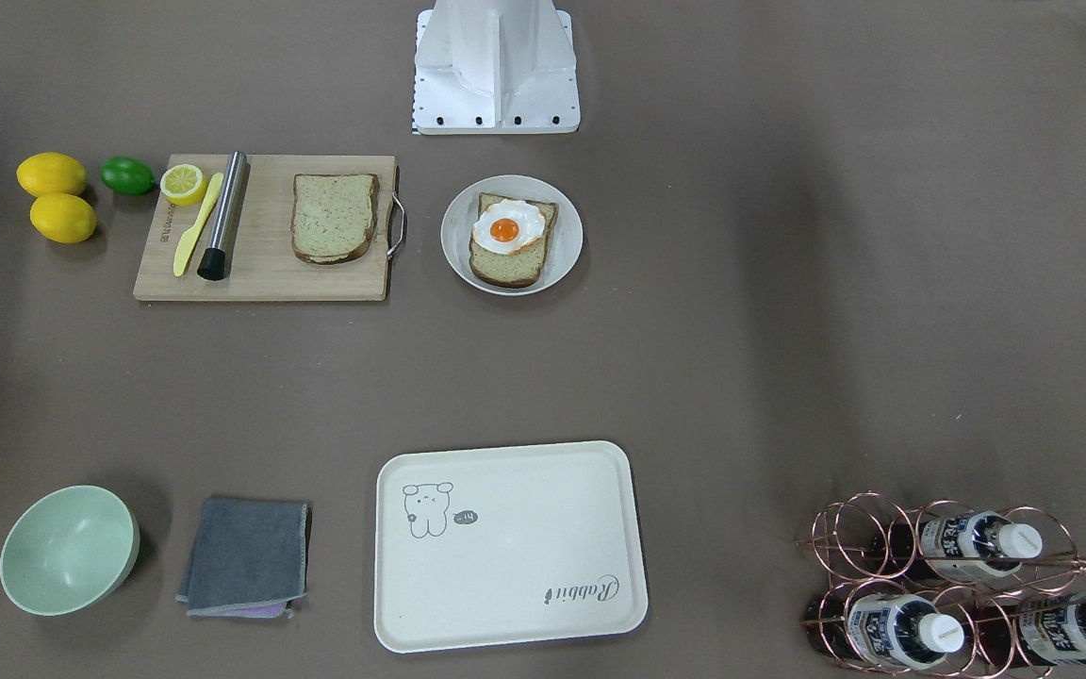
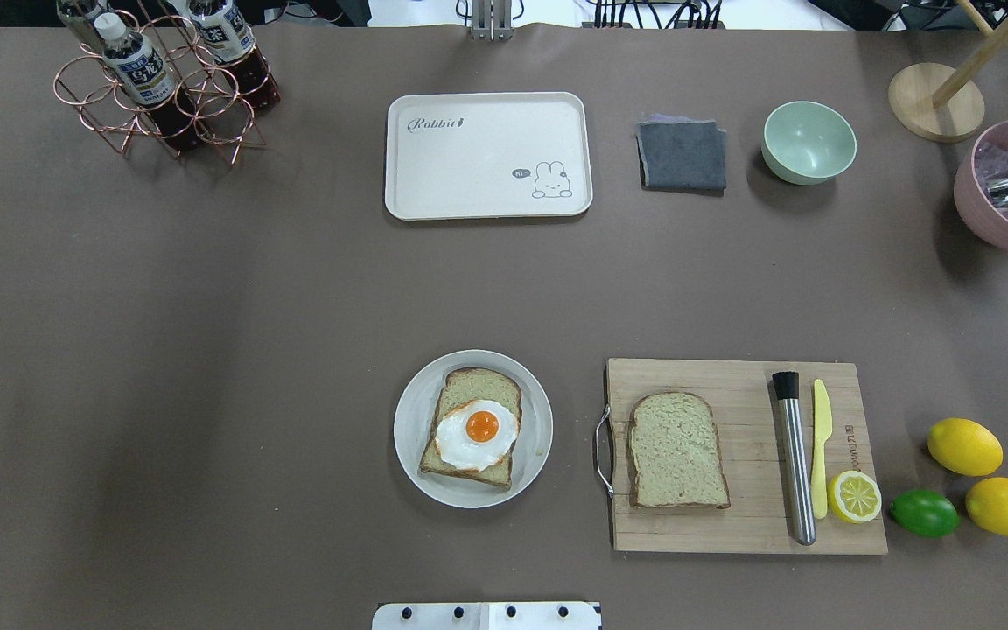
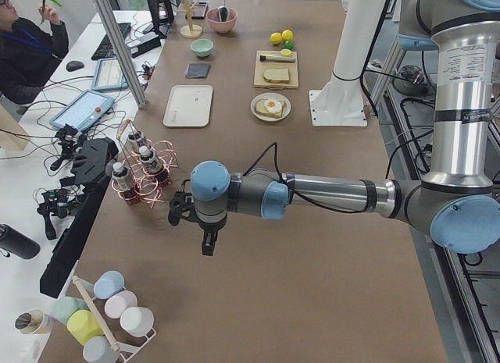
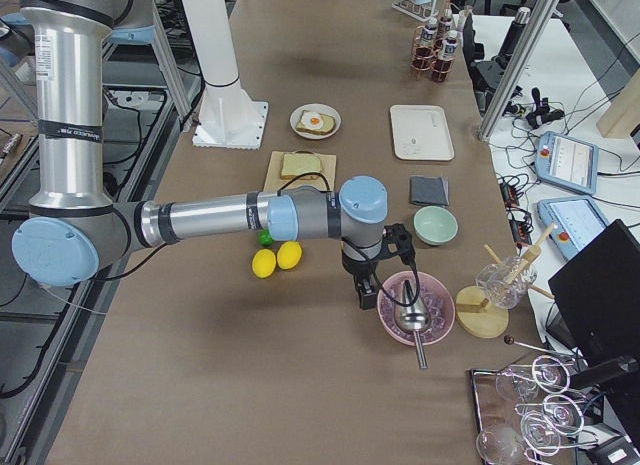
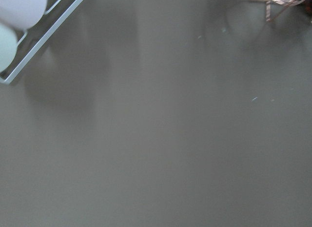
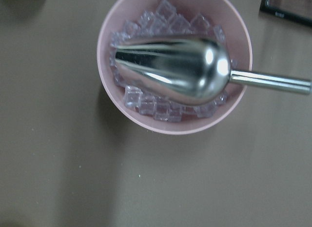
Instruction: Make sandwich and place on tray
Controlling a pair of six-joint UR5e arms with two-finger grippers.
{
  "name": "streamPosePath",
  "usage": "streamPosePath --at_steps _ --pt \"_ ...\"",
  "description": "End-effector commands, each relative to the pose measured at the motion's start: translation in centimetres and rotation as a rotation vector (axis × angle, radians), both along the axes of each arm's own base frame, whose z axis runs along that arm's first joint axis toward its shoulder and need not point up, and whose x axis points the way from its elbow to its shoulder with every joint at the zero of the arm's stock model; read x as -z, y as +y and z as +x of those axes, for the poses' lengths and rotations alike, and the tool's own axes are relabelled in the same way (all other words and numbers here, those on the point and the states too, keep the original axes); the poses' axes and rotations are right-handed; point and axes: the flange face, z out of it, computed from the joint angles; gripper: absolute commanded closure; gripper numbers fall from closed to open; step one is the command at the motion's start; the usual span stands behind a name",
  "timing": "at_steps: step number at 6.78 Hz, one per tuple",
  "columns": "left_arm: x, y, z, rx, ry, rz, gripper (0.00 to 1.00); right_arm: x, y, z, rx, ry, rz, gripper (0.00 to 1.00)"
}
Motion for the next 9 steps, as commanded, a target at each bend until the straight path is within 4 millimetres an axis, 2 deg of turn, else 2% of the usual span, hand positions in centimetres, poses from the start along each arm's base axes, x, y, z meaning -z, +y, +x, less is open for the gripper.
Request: streamPosePath --at_steps 1,2,3,4,5,7,8,9 --pt "6.7 -3.3 7.0 0.006 0.110 0.071 0.02 3.9 -0.8 -0.5 -0.091 -0.056 0.071 0.00" --pt "10.4 -4.6 13.1 -0.038 0.149 0.080 0.02 4.8 -0.9 -2.2 -0.076 -0.118 0.084 0.00" --pt "14.0 -5.4 18.5 0.057 0.102 0.076 0.00 6.3 -1.0 -5.3 -0.061 -0.183 0.070 0.01" --pt "16.7 -3.2 24.7 0.024 0.136 0.035 0.00 7.6 -0.9 -9.3 -0.083 -0.228 0.046 0.01" --pt "20.9 -2.5 28.4 0.035 0.212 -0.030 0.00 8.5 -0.6 -12.7 -0.100 -0.250 0.022 0.01" --pt "25.3 3.5 37.9 0.003 0.265 -0.103 0.00 13.6 2.2 -22.0 -0.137 -0.260 -0.078 0.00" --pt "28.0 5.6 42.0 0.013 0.302 -0.140 0.02 15.6 3.7 -26.2 -0.138 -0.265 -0.105 0.00" --pt "29.4 9.0 47.6 0.025 0.304 -0.158 0.02 15.8 5.4 -29.8 -0.130 -0.218 -0.071 0.00"
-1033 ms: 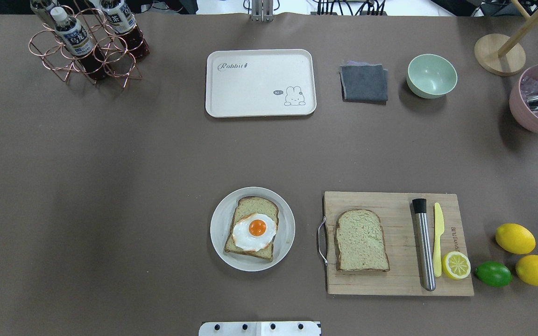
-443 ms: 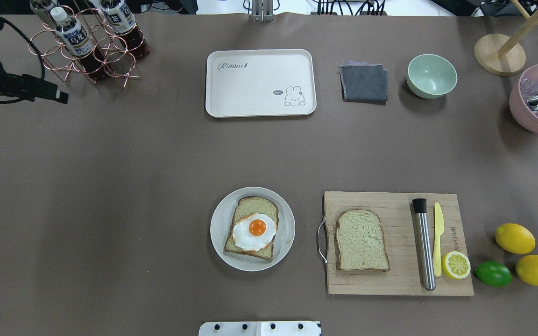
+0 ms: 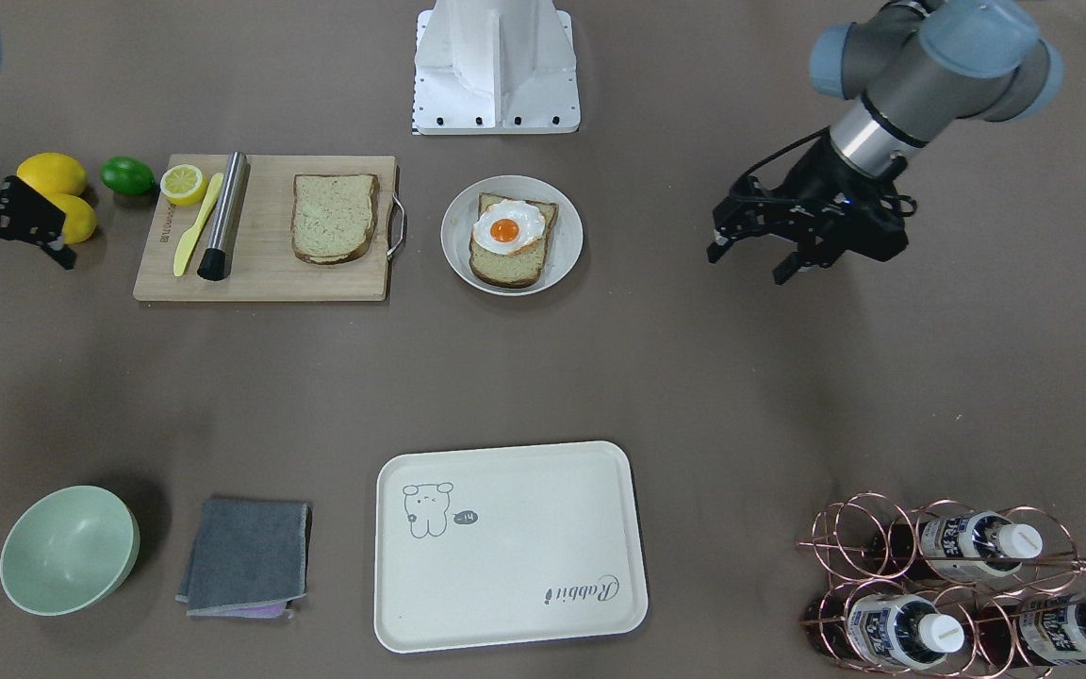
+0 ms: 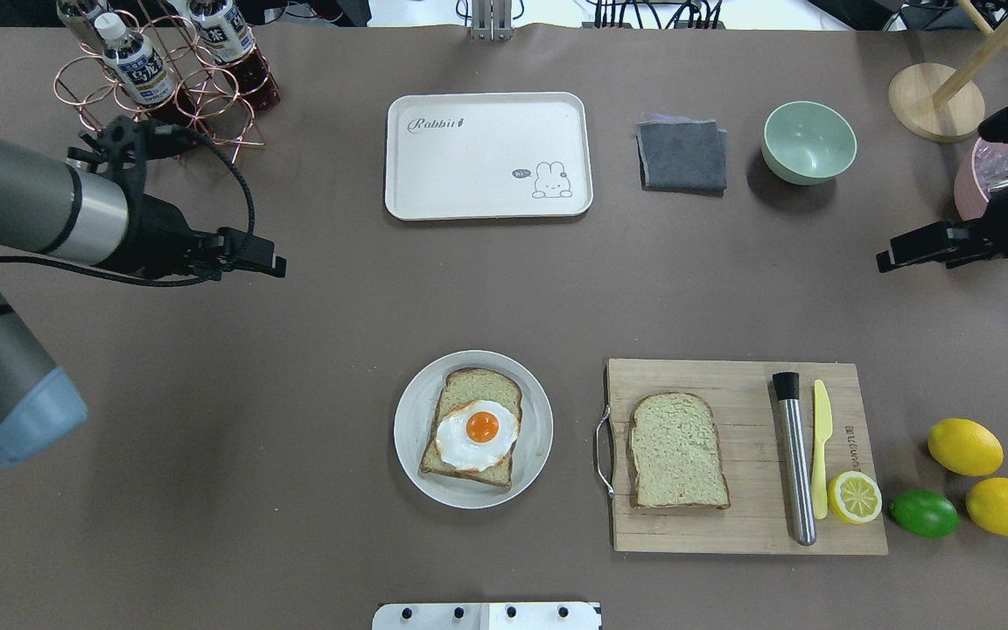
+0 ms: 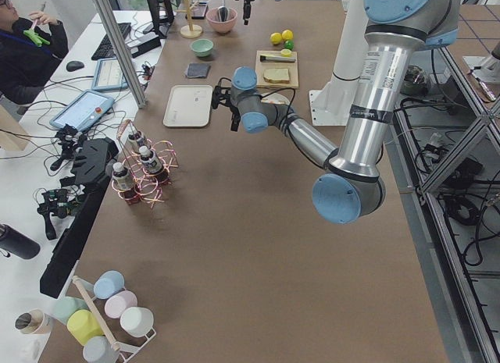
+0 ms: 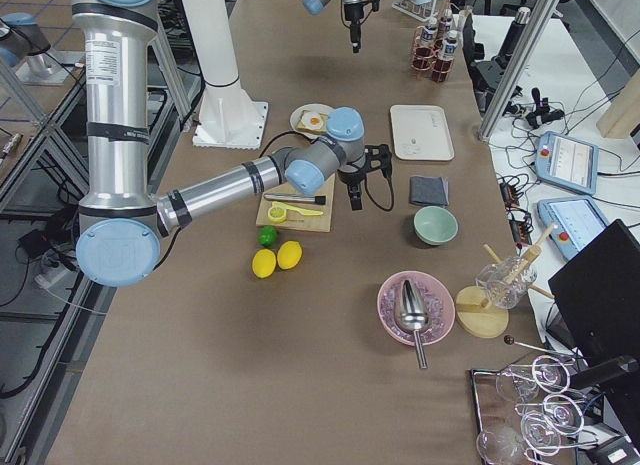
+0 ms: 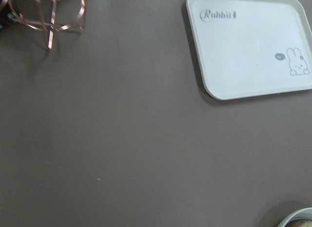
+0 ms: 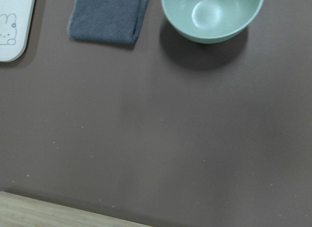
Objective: Make sandwich and place on tray
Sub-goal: 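Lower the right gripper over the plain bread slice while the left arm approaches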
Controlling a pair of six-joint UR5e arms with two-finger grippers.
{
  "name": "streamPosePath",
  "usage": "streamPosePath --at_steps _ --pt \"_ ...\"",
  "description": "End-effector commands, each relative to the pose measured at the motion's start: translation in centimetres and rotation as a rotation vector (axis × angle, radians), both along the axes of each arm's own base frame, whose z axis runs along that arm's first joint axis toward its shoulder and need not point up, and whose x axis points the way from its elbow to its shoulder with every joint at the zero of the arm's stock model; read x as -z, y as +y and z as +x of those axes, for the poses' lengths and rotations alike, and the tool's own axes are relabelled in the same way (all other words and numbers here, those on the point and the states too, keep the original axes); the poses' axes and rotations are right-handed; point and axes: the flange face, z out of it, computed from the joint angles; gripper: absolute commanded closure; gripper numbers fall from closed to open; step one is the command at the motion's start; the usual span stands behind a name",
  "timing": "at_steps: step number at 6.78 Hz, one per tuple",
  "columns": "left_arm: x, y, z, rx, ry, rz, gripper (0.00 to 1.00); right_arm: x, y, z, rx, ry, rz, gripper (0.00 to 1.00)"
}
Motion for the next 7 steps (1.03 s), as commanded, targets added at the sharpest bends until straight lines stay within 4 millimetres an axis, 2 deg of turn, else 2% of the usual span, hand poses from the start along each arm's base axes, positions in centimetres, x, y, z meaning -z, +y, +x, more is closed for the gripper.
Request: streamPosePath --at_steps 1,2,3,4,5,6,7 --pt "1.9 5.5 7.9 0.015 0.003 -0.012 0.02 2.2 3.4 -6.3 -0.013 0.005 -0.047 0.00" --pt "1.9 6.2 8.7 0.013 -0.001 -0.006 0.02 3.5 5.3 -8.2 -0.020 -0.022 -0.103 0.01" --pt "1.7 6.3 8.8 0.010 -0.003 -0.007 0.02 4.0 6.7 -10.1 -0.027 -0.026 -0.132 0.02" --pt "1.8 6.2 8.8 0.011 -0.002 -0.007 0.02 5.5 7.8 -13.3 -0.055 -0.033 -0.140 0.03" --pt "1.9 6.2 8.8 0.012 -0.001 -0.005 0.02 5.4 9.4 -15.4 -0.060 -0.016 -0.128 0.05" --pt "1.9 6.1 8.8 0.019 -0.002 -0.003 0.02 5.4 11.9 -18.1 -0.081 -0.009 -0.148 0.10" --pt "1.8 6.0 8.8 0.034 -0.007 0.004 0.02 5.1 14.0 -19.8 -0.092 -0.023 -0.130 0.13"
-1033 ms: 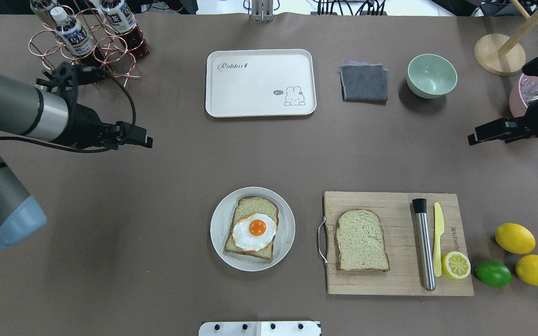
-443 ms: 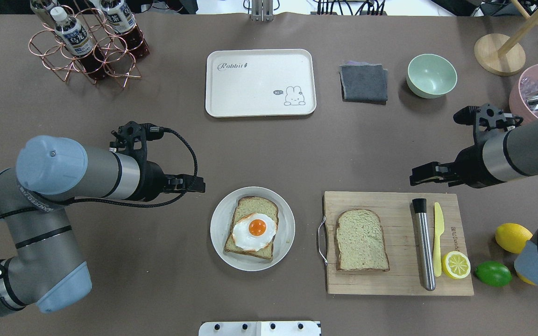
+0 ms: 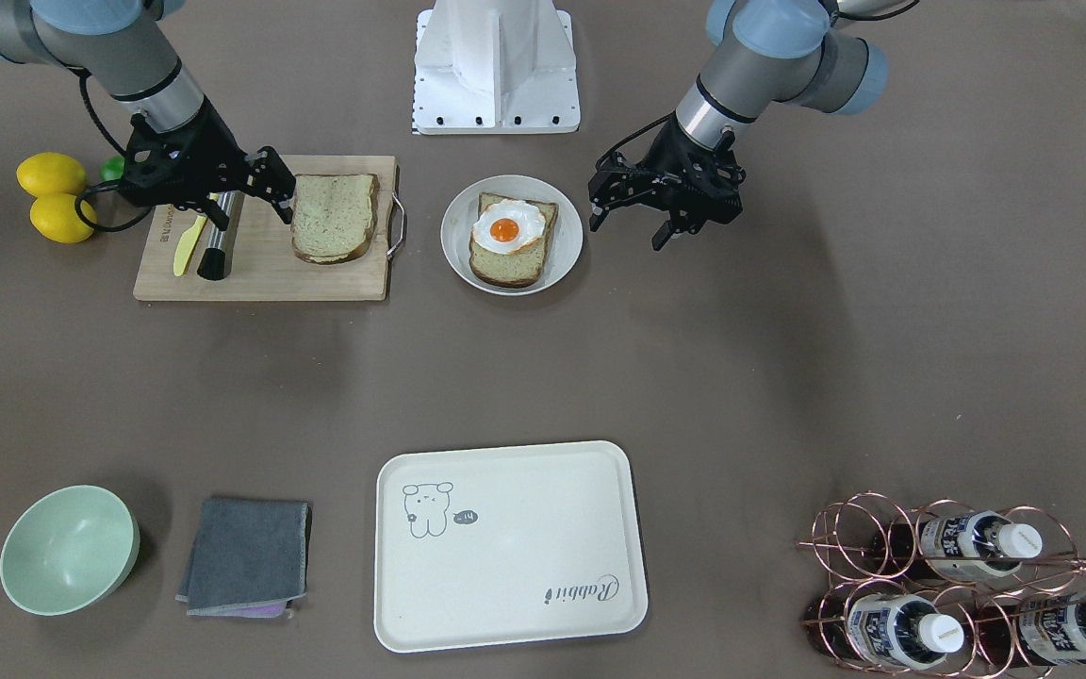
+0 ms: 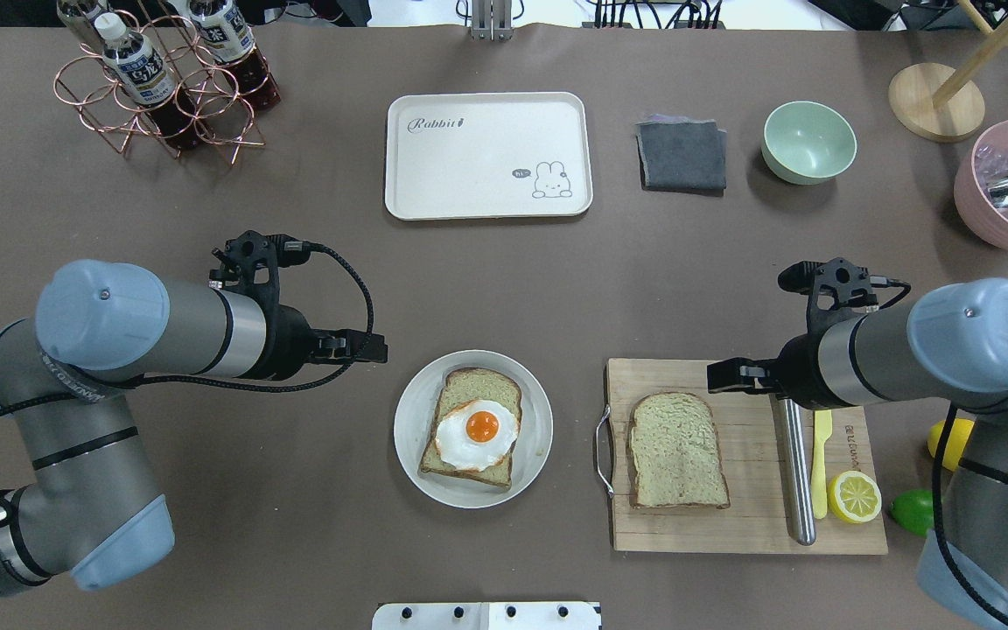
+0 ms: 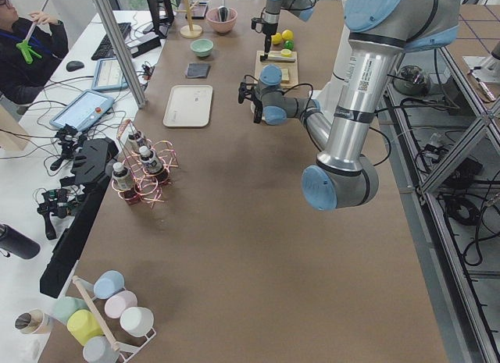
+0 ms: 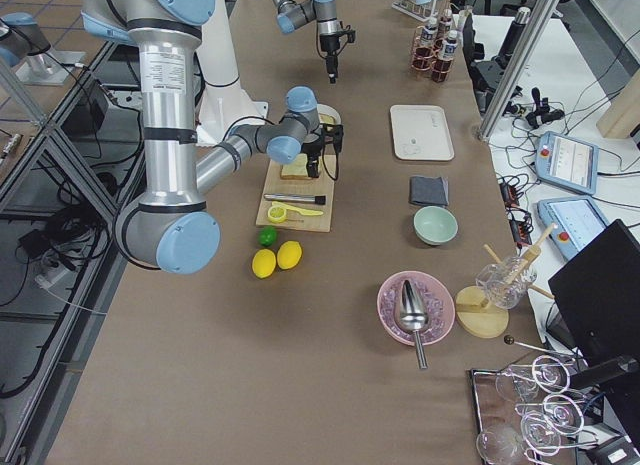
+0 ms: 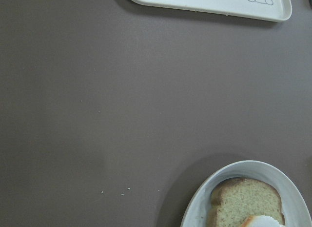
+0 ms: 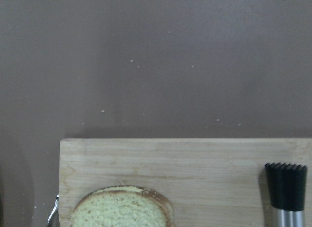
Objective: Make sandwich and place on tray
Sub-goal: 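Lower the right gripper over the plain bread slice while the left arm approaches, then grasp the plain bread slice edge with the right gripper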
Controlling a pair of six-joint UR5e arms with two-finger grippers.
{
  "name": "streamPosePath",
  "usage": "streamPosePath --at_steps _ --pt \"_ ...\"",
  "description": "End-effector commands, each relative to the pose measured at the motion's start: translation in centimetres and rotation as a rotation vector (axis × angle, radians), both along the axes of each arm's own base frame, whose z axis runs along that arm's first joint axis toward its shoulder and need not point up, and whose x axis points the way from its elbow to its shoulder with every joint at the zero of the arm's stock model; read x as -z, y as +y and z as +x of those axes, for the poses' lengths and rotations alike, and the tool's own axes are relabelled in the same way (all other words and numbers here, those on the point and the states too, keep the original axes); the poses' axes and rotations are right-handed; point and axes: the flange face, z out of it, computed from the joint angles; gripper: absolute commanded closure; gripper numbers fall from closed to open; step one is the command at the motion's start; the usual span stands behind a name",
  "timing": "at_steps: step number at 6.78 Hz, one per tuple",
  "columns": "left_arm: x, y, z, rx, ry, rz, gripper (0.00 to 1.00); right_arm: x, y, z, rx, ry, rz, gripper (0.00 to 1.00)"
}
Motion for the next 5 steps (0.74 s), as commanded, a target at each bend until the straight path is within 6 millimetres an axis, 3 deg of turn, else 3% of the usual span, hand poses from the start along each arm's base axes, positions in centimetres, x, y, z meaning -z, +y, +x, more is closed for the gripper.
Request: streamPosePath --at_steps 1,2,3,4,5 --pt "-0.1 -0.2 -0.1 0.015 -0.004 0.006 0.02 -1.3 4.3 -2.5 -0.011 -0.024 -0.001 0.14" --pt "-0.2 -0.2 -0.1 0.016 -0.006 0.006 0.02 -2.2 5.5 -3.5 -0.020 -0.013 0.016 0.15" --pt "-0.1 -0.1 0.0 0.015 -0.006 0.006 0.02 -3.2 6.1 -3.2 -0.011 -0.006 0.016 0.18" --pt "-0.1 -0.1 0.0 0.015 -0.006 0.006 0.02 -4.2 6.8 -2.5 -0.009 -0.019 0.024 0.27" --pt "-0.1 -0.2 -0.1 0.016 -0.004 0.006 0.02 -4.2 7.0 -2.6 -0.017 -0.025 0.016 0.43"
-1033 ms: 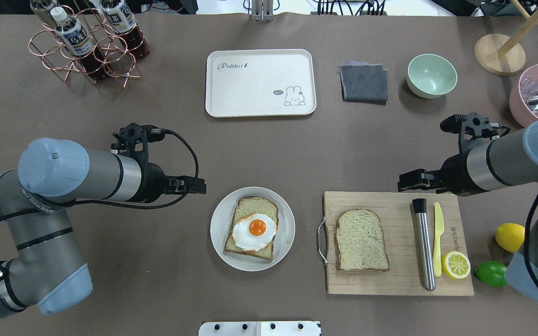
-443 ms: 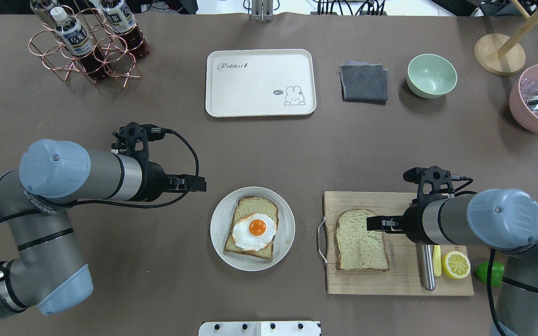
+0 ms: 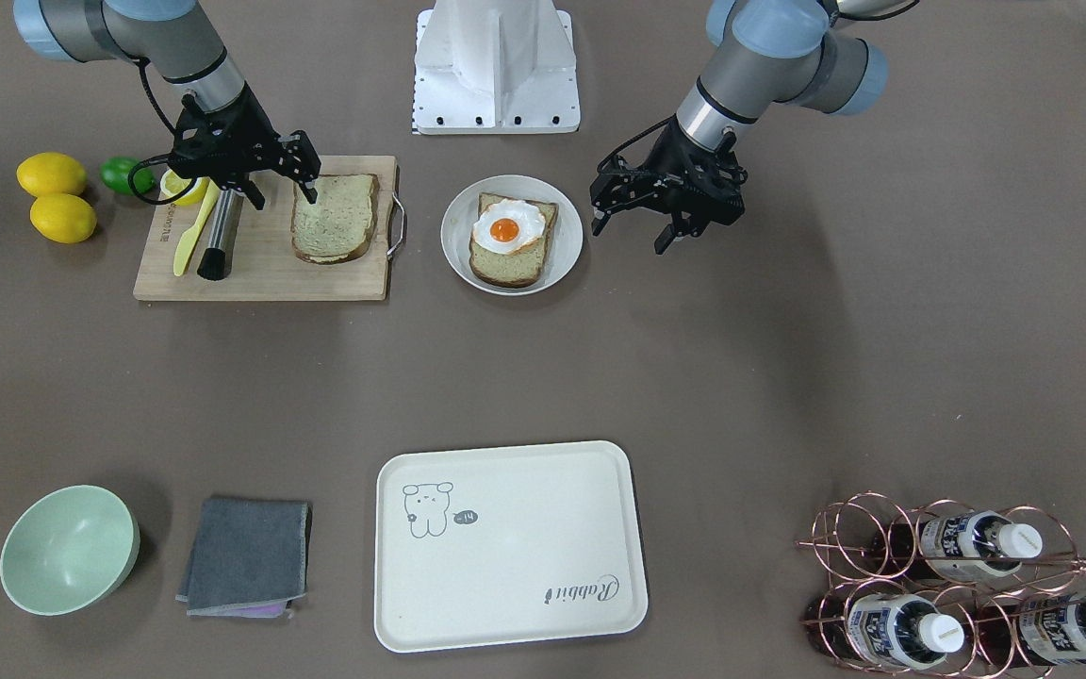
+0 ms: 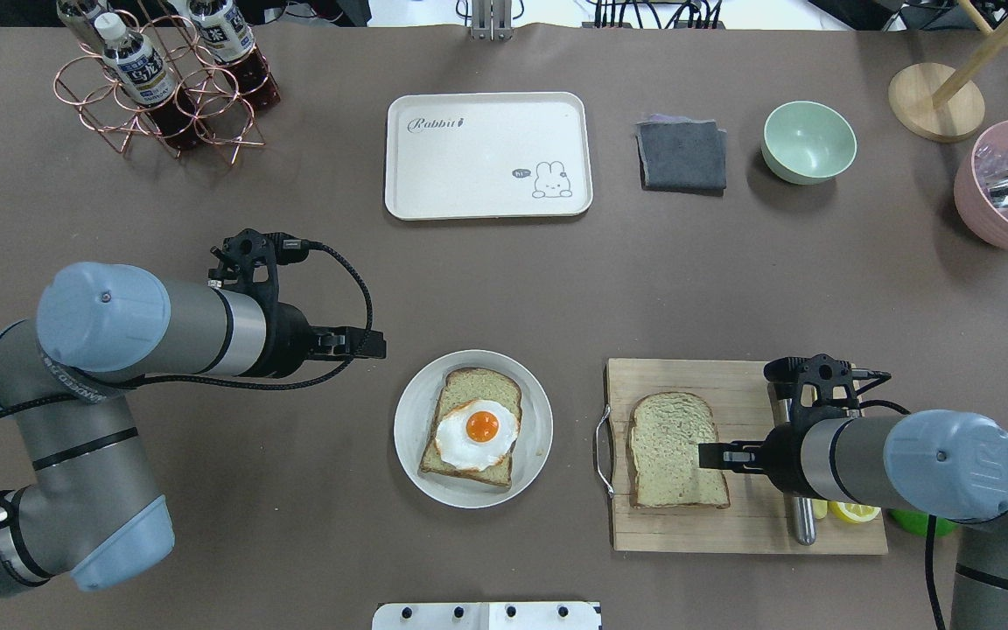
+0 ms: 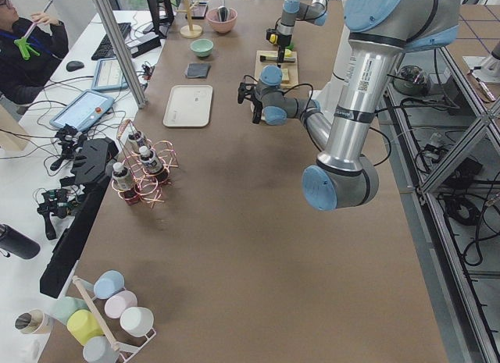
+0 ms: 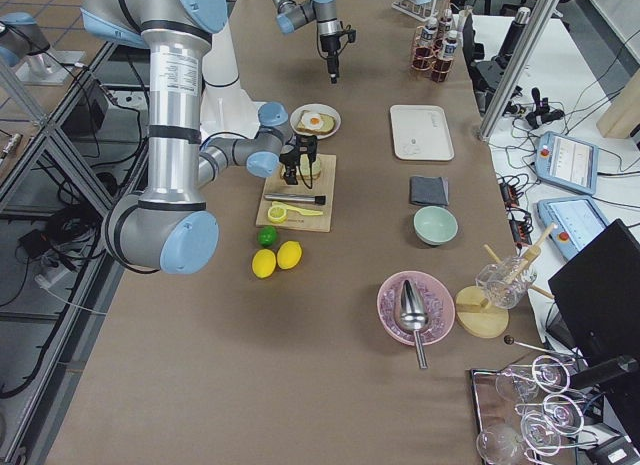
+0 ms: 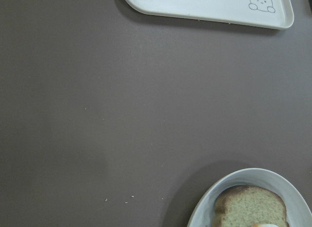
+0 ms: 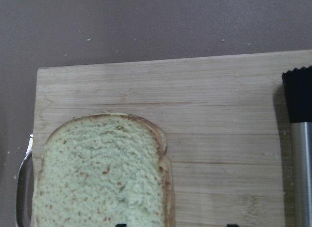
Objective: Make sandwich and place on tray
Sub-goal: 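Grasp the plain bread slice edge with the right gripper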
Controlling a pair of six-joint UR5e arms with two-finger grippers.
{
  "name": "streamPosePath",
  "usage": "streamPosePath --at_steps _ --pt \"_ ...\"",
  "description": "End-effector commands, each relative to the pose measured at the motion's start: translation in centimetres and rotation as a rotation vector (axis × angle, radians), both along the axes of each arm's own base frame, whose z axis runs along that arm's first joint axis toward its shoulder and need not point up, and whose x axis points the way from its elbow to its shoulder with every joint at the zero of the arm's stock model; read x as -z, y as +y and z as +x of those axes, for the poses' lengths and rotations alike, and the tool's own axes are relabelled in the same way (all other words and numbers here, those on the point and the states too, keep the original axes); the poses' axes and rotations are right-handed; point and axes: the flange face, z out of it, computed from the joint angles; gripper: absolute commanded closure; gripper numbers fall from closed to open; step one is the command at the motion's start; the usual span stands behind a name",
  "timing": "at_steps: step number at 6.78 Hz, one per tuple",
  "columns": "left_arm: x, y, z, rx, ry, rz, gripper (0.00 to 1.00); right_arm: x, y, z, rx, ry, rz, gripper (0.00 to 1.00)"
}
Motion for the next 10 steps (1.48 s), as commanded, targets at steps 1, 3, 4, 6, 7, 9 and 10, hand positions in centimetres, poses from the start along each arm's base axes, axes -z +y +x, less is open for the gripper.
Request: streamPosePath --at_steps 1,3,4,6,7,9,10 --pt "0.2 0.0 0.0 -0.001 0.003 0.003 0.02 -0.3 0.6 0.0 0.000 -0.009 -0.003 0.45" --pt "0.1 0.0 0.0 -0.002 0.002 0.004 0.02 -0.3 1.4 -0.6 0.011 -0.007 0.004 0.45" --pt "0.1 0.0 0.0 -0.002 0.001 0.006 0.02 -0.2 1.8 -0.9 0.014 -0.010 -0.004 0.45" --pt "0.1 0.0 0.0 -0.002 0.001 0.006 0.02 0.1 2.5 -1.6 0.017 -0.017 -0.003 0.45" --pt "0.1 0.0 0.0 -0.002 0.001 0.006 0.02 0.2 2.6 -1.7 0.010 -0.016 0.005 0.57" --pt "0.2 0.0 0.0 -0.002 0.003 0.006 0.02 0.3 2.9 -1.9 0.011 -0.017 0.007 1.00" --pt "0.1 0.0 0.0 -0.002 0.001 0.006 0.02 0.2 2.8 -1.8 0.009 -0.015 0.009 1.00"
